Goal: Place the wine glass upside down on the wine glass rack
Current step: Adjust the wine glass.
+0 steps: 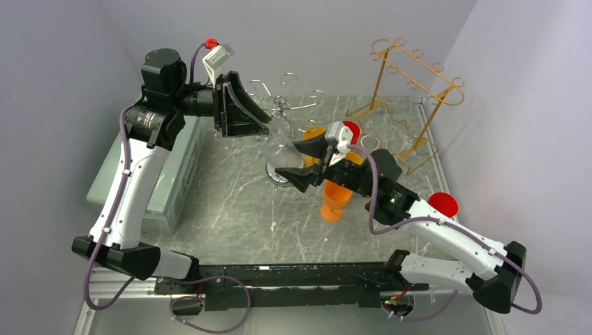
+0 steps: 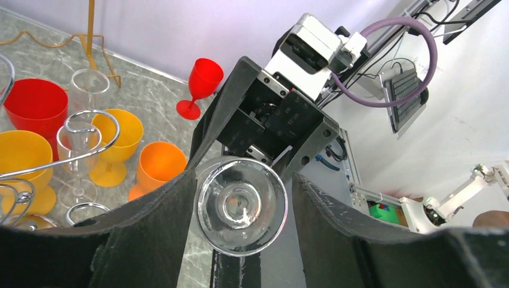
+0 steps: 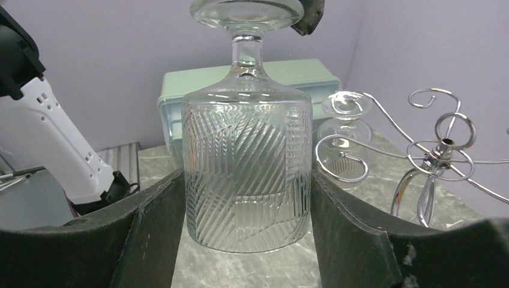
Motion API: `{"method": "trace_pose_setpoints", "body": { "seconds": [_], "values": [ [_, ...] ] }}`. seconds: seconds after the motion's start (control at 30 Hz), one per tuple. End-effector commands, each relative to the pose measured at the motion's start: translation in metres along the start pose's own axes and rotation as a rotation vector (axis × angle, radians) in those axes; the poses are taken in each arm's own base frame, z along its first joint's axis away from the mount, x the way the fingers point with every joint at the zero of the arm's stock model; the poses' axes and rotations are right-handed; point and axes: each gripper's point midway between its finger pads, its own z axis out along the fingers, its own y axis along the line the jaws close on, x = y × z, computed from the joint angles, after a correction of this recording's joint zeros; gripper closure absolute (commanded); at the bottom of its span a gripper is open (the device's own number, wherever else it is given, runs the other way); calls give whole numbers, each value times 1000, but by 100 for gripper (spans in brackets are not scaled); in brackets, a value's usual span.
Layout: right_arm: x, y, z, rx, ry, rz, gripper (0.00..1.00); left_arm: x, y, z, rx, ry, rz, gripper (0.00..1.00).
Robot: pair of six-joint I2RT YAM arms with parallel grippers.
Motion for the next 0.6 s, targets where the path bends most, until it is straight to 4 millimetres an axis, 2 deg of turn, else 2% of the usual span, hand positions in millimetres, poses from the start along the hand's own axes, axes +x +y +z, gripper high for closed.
{"method": "trace_pose_setpoints", "body": {
  "seconds": [0.0,0.17,0.57],
  "values": [
    [-58,-5,8,27,-189,-61,100,-6,-22,-4,31,-9,89,39],
    [-59,-13,19,65,-202,-55,100,-1,-12,-4,-23,-9,93,48],
    [-52,-20,37,97,-213,-27,100,1,-13,0,-26,-12,113,39]
  ]
}}
